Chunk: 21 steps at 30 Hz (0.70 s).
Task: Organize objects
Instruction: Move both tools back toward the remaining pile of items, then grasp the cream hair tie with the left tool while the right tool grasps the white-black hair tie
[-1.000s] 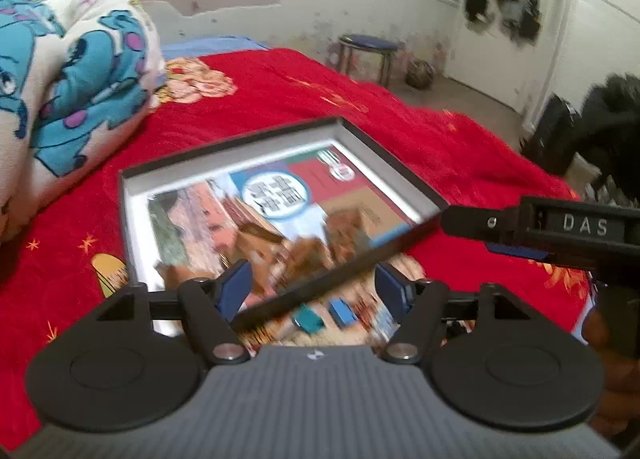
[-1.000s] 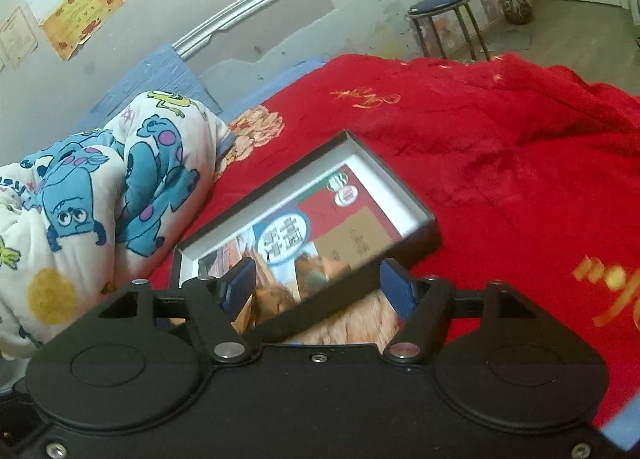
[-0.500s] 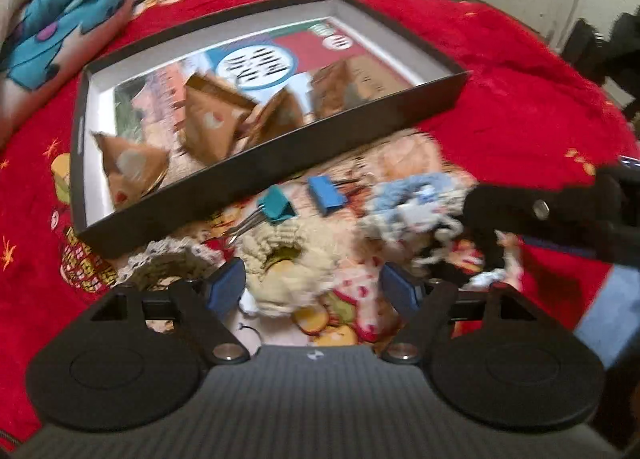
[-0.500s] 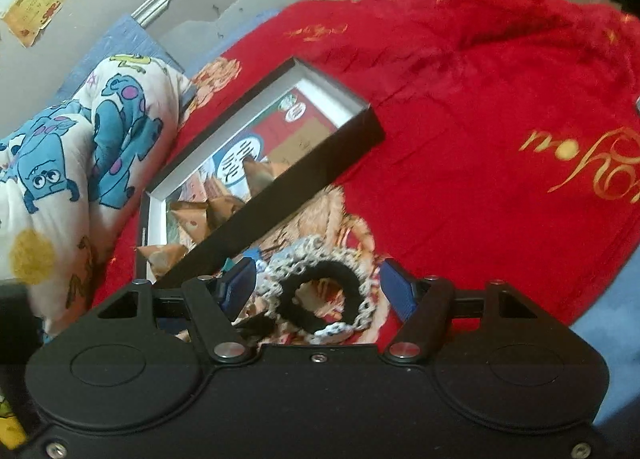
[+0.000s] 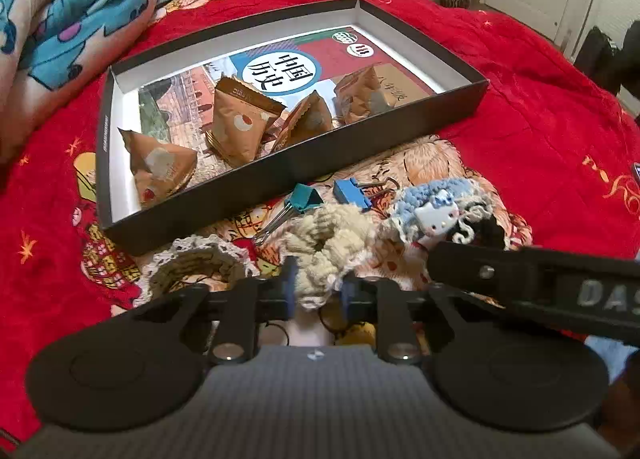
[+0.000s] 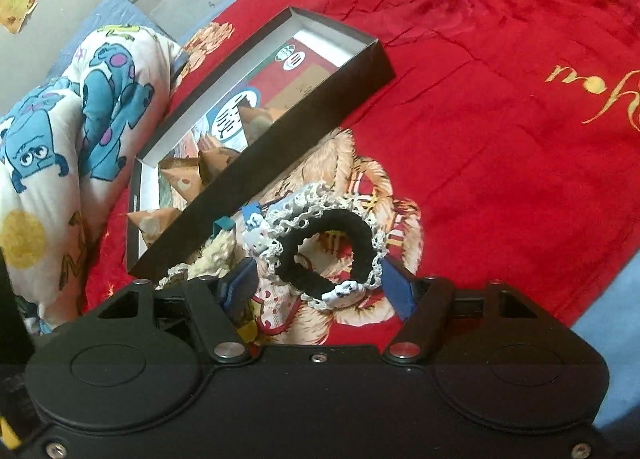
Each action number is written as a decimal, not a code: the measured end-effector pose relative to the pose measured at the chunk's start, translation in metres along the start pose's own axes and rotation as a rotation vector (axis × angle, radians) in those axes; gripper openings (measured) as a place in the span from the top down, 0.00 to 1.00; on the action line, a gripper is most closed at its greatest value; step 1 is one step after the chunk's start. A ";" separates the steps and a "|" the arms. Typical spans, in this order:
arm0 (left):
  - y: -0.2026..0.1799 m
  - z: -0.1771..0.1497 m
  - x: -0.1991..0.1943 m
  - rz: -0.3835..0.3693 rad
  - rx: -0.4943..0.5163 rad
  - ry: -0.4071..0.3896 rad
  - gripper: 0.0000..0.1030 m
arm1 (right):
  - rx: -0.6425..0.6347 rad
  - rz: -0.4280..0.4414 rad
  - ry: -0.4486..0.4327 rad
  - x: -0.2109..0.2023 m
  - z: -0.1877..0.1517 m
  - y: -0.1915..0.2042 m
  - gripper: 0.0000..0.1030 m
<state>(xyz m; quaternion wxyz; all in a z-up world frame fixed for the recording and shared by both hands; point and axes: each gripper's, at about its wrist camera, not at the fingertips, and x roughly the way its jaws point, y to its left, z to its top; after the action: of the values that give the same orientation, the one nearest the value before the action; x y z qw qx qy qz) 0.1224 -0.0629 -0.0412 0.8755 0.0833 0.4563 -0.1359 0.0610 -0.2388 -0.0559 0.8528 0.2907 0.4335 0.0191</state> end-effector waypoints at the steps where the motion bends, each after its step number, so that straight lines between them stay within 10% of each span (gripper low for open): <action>1: 0.001 0.000 -0.002 0.003 -0.006 0.005 0.82 | -0.005 -0.003 -0.001 0.001 -0.001 0.002 0.34; 21: -0.004 0.002 0.006 -0.040 -0.136 0.033 0.56 | 0.147 0.013 -0.050 0.007 0.000 -0.014 0.40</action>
<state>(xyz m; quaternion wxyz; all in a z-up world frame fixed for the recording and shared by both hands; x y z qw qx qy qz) 0.1258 -0.0683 -0.0446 0.8686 0.0169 0.4803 -0.1207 0.0619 -0.2484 -0.0684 0.8396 0.3557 0.4103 -0.0143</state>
